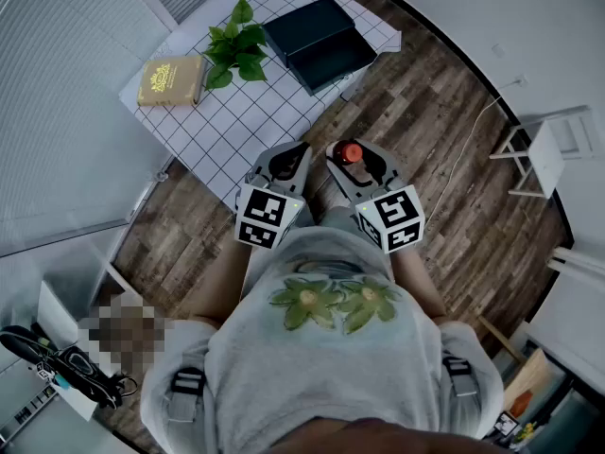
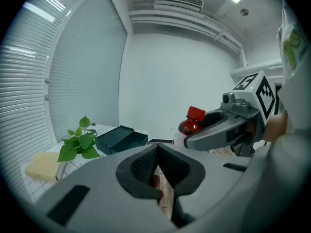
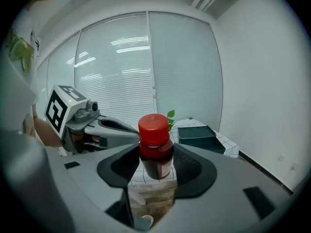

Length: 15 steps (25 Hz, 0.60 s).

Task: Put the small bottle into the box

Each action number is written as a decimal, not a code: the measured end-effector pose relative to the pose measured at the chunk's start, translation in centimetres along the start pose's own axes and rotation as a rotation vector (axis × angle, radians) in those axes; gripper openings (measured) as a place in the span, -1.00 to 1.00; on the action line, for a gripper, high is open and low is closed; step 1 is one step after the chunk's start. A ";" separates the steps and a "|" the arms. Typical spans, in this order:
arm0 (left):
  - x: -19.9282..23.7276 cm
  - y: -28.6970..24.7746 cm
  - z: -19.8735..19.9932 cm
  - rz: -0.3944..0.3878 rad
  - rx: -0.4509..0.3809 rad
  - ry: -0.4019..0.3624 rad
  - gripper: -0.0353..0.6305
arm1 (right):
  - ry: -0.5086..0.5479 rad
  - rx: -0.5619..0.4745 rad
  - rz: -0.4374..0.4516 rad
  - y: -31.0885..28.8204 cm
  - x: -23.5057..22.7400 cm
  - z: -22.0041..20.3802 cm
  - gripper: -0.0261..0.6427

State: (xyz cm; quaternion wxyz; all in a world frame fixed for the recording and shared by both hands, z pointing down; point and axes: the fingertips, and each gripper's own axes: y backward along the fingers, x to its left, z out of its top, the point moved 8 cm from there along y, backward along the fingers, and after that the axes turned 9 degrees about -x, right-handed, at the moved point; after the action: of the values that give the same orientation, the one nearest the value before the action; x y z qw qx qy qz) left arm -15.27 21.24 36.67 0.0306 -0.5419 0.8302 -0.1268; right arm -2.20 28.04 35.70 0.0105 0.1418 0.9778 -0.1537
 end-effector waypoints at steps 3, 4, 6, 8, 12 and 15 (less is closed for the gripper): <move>-0.6 0.6 0.1 -0.005 -0.005 0.010 -0.88 | -0.001 0.004 0.001 0.7 0.4 0.0 -0.27; -0.7 0.7 0.1 -0.007 -0.006 0.010 -0.87 | 0.000 0.004 0.000 0.8 0.5 0.0 -0.27; -0.6 0.8 0.2 -0.008 -0.007 0.005 -0.87 | 0.000 0.000 -0.005 0.8 0.7 -0.1 -0.27; -0.4 0.9 0.2 -0.010 -0.006 -0.002 -0.88 | -0.003 -0.006 -0.010 0.9 0.9 -0.3 -0.27; -0.3 1.2 -0.5 -0.015 0.005 -0.011 -0.87 | -0.017 -0.017 -0.021 0.8 1.2 -0.8 -0.27; -0.1 1.0 -0.7 -0.019 0.011 -0.015 -0.87 | -0.046 -0.025 -0.030 0.8 1.1 -1.0 -0.27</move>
State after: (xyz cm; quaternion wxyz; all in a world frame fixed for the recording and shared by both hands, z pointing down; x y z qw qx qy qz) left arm -16.26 21.88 37.12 0.0386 -0.5504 0.8242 -0.1273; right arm -3.01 29.41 36.32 0.0326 0.1233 0.9812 -0.1447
